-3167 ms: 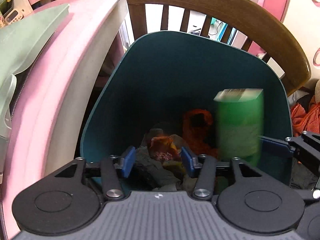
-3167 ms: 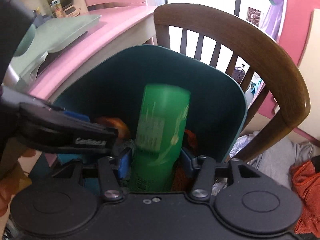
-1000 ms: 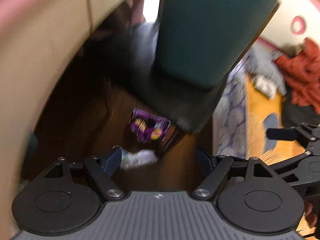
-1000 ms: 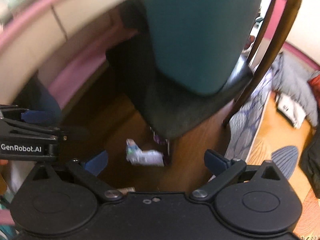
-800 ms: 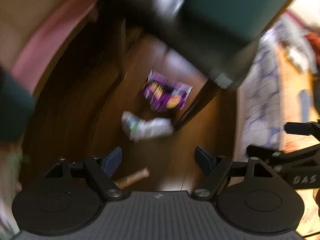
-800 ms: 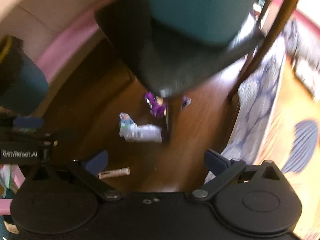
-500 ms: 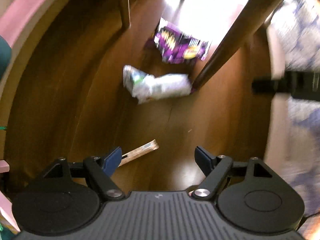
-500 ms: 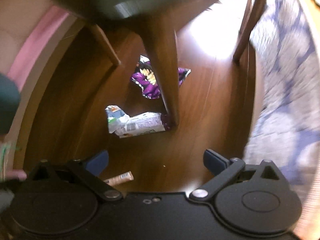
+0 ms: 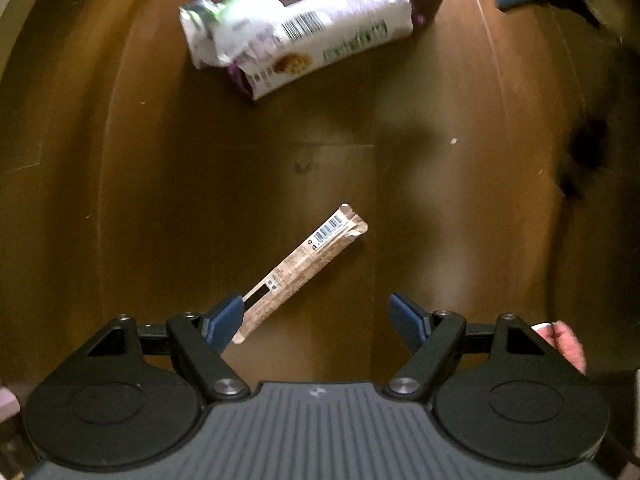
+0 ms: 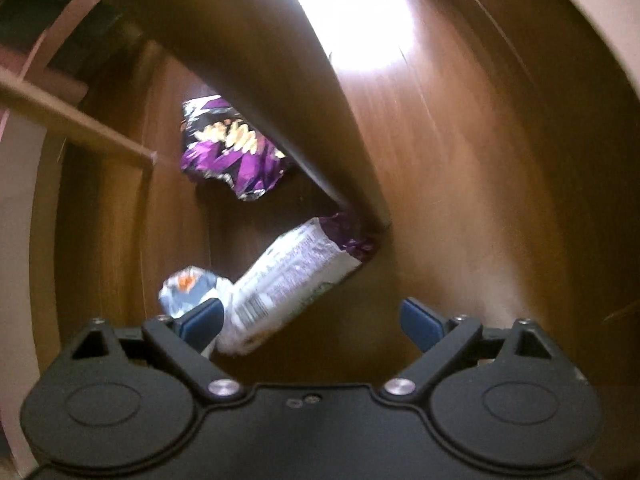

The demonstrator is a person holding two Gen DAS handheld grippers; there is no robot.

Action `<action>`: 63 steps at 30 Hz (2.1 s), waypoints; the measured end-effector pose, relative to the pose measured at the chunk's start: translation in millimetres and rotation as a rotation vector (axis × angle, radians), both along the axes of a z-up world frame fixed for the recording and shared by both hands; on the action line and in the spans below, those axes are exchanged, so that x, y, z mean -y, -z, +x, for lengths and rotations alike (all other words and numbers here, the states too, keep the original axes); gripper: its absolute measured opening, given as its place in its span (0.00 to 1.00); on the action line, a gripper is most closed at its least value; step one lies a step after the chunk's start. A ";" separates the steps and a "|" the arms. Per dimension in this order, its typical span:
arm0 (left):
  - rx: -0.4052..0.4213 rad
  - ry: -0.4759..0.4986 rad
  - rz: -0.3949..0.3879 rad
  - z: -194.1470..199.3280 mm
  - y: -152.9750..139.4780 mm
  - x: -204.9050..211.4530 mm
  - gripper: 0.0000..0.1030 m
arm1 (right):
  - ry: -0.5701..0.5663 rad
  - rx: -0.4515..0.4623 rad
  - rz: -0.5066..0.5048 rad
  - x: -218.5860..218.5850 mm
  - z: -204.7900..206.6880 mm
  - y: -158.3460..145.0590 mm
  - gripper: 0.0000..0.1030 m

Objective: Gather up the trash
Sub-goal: 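Grasp brown snack stick with left tool while right tool grasps white wrapper, then lift brown stick in left tool while right tool lifts wrapper to wastebasket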

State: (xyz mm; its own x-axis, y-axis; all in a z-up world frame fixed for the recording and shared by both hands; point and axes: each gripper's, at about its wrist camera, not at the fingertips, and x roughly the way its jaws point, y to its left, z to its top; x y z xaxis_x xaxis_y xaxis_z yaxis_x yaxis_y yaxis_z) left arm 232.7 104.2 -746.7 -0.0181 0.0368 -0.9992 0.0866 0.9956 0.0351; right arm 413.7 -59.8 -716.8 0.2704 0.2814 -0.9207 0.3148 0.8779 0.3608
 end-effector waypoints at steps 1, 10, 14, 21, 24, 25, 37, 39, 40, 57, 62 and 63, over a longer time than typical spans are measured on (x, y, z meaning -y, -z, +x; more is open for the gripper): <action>-0.006 0.009 0.000 0.1 6.9 -0.1 0.77 | 0.036 -0.007 0.008 -1.1 2.0 8.0 0.93; 0.012 0.083 0.019 13.7 56.7 -12.1 0.77 | 0.150 -0.100 0.017 -16.7 27.6 60.5 0.91; -0.016 0.115 0.017 17.3 72.7 -16.7 0.77 | 0.157 -0.099 -0.001 -21.4 33.8 74.8 0.91; -0.043 0.172 0.019 11.7 86.9 -7.6 0.78 | 0.130 -0.099 -0.036 -26.0 35.7 86.7 0.84; -0.041 0.158 0.004 10.4 86.0 -8.3 0.76 | 0.107 -0.077 -0.020 -23.9 35.3 85.1 0.79; -0.043 0.150 -0.009 10.5 87.1 -10.4 0.70 | 0.102 -0.069 -0.004 -23.1 34.8 84.9 0.77; -0.061 0.142 -0.030 16.2 77.6 -9.9 0.26 | 0.121 -0.018 0.134 -8.3 32.4 78.9 0.10; -0.067 0.116 -0.028 17.0 76.9 -9.7 0.25 | 0.120 -0.023 0.141 -2.9 31.0 77.4 0.07; -0.069 0.098 -0.023 16.8 76.6 -7.4 0.25 | 0.120 -0.023 0.139 -0.7 30.2 76.6 0.07; -0.081 -0.060 0.002 25.3 77.5 -18.4 0.24 | 0.226 -0.130 0.022 -53.2 49.2 95.5 0.84; -0.084 -0.082 0.006 29.4 79.2 -20.7 0.24 | 0.183 -0.167 -0.071 -63.3 58.2 107.9 0.81; -0.085 -0.086 0.008 31.4 78.4 -18.3 0.24 | 0.179 -0.159 -0.086 -61.7 57.8 106.2 0.77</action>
State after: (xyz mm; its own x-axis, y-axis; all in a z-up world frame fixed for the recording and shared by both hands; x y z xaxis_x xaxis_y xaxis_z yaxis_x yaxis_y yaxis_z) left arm 264.1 122.5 -825.2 -0.1057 0.0398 -0.9936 0.0041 0.9992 0.0396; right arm 471.5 1.9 -823.1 0.1591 0.1609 -0.9741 0.5143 0.8287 0.2209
